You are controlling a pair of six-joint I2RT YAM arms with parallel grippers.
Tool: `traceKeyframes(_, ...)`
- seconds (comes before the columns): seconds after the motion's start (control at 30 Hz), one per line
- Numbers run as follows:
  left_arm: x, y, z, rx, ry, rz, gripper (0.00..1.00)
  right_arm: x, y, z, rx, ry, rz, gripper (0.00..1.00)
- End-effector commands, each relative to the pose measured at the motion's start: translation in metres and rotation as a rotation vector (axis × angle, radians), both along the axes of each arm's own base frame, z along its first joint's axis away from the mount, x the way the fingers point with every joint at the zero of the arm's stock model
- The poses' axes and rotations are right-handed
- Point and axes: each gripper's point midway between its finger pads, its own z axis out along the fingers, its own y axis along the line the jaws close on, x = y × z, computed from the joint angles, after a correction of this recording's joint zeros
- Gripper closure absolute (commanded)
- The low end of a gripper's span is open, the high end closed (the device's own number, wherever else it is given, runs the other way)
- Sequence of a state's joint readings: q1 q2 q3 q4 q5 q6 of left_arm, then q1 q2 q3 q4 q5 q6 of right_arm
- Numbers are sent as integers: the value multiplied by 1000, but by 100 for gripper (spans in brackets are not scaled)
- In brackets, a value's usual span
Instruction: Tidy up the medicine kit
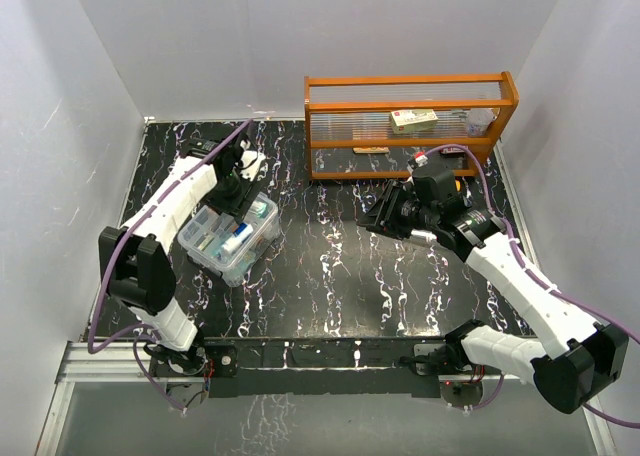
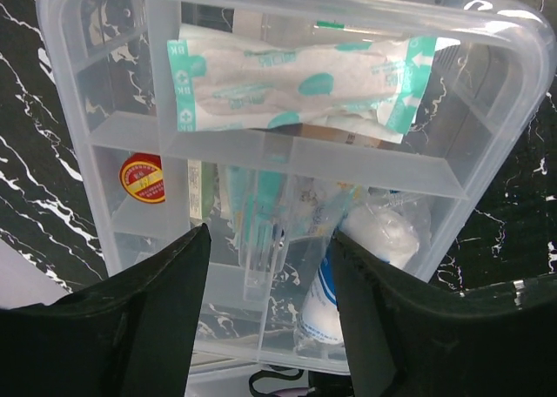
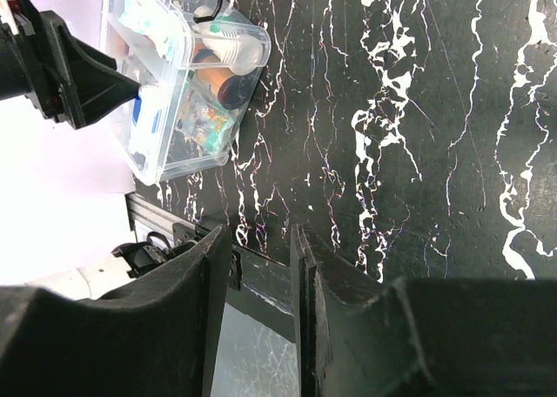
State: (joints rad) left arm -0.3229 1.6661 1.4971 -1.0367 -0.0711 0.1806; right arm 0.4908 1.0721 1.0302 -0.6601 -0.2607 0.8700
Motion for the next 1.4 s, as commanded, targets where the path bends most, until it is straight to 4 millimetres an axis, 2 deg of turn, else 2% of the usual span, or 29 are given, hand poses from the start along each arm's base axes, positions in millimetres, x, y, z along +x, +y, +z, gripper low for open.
traceKeyframes(0.0,-9,4,33,-18,-72,26,45,6,3,11,22,-55,1,68)
traceKeyframes(0.07,1,9,46,-2,-155,51,49,6,3,10,25,-53,0,68)
traceKeyframes(0.23,25,17,84,-24,-381,104,36,4,4,7,34,-41,-4,69)
traceKeyframes(0.3,35,24,97,-41,-478,153,28,3,3,7,39,-43,-6,69)
traceKeyframes(0.4,42,39,106,-63,-555,256,22,2,2,7,43,-45,-11,69)
traceKeyframes(0.5,43,55,98,-88,-541,362,15,1,2,6,44,-45,-14,69)
traceKeyframes(0.63,35,79,77,-136,-483,547,9,0,2,4,44,-41,-15,69)
traceKeyframes(0.67,35,81,71,-176,-461,578,7,1,2,5,46,-44,-15,69)
traceKeyframes(0.8,30,84,72,-388,-460,702,4,0,2,4,46,-43,-15,69)
traceKeyframes(0.97,21,95,46,-492,-406,873,5,0,1,3,47,-44,-17,69)
traceKeyframes(1.1,12,83,38,-604,-343,876,10,0,0,3,48,-47,-22,69)
traceKeyframes(1.27,4,61,41,-714,-288,799,9,0,-1,1,44,-51,-28,69)
traceKeyframes(1.37,-1,60,31,-702,-257,798,9,-1,-1,0,45,-52,-25,69)
